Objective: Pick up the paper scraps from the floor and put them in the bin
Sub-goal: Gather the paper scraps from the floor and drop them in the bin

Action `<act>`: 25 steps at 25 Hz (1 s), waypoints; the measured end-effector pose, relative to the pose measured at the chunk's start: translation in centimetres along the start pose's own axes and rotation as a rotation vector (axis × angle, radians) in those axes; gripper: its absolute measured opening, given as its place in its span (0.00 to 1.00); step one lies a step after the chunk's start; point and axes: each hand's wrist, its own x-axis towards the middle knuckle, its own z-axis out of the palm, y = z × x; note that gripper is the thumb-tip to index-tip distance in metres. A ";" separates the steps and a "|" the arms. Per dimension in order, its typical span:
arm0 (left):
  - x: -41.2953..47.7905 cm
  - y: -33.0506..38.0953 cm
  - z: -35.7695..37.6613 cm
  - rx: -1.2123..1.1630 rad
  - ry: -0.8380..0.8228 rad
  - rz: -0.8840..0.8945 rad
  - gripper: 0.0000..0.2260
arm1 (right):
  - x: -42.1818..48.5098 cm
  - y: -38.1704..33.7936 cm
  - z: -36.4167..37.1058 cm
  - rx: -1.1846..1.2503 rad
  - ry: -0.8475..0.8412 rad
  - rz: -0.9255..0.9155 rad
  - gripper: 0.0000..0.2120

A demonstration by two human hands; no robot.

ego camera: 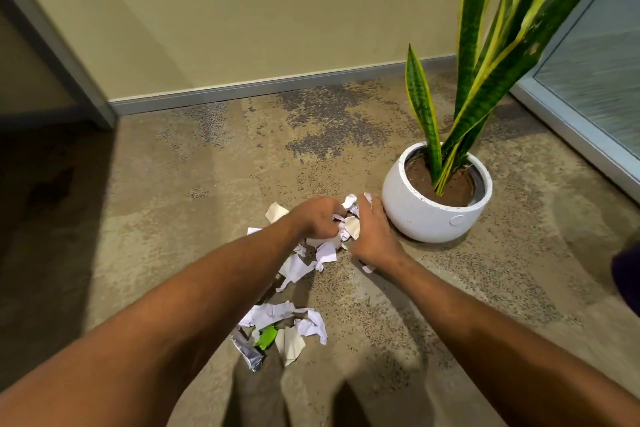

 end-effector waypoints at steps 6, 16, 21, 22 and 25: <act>-1.1 -0.7 -0.5 0.224 -0.088 0.013 0.31 | 4.0 -0.4 -1.8 -0.197 -0.265 -0.070 0.38; -2.6 -0.5 2.3 0.136 0.084 0.038 0.23 | -0.7 1.1 -1.4 -0.232 -0.252 -0.166 0.28; -4.5 1.1 4.7 -0.014 0.092 0.058 0.15 | -5.2 2.3 -0.5 -0.001 -0.161 -0.052 0.22; -4.9 1.6 5.2 -0.056 0.087 0.052 0.13 | -6.1 2.5 -0.3 0.062 -0.139 -0.039 0.22; -5.9 2.5 6.2 -0.206 0.068 -0.013 0.11 | -8.6 2.9 0.0 0.292 -0.056 0.086 0.18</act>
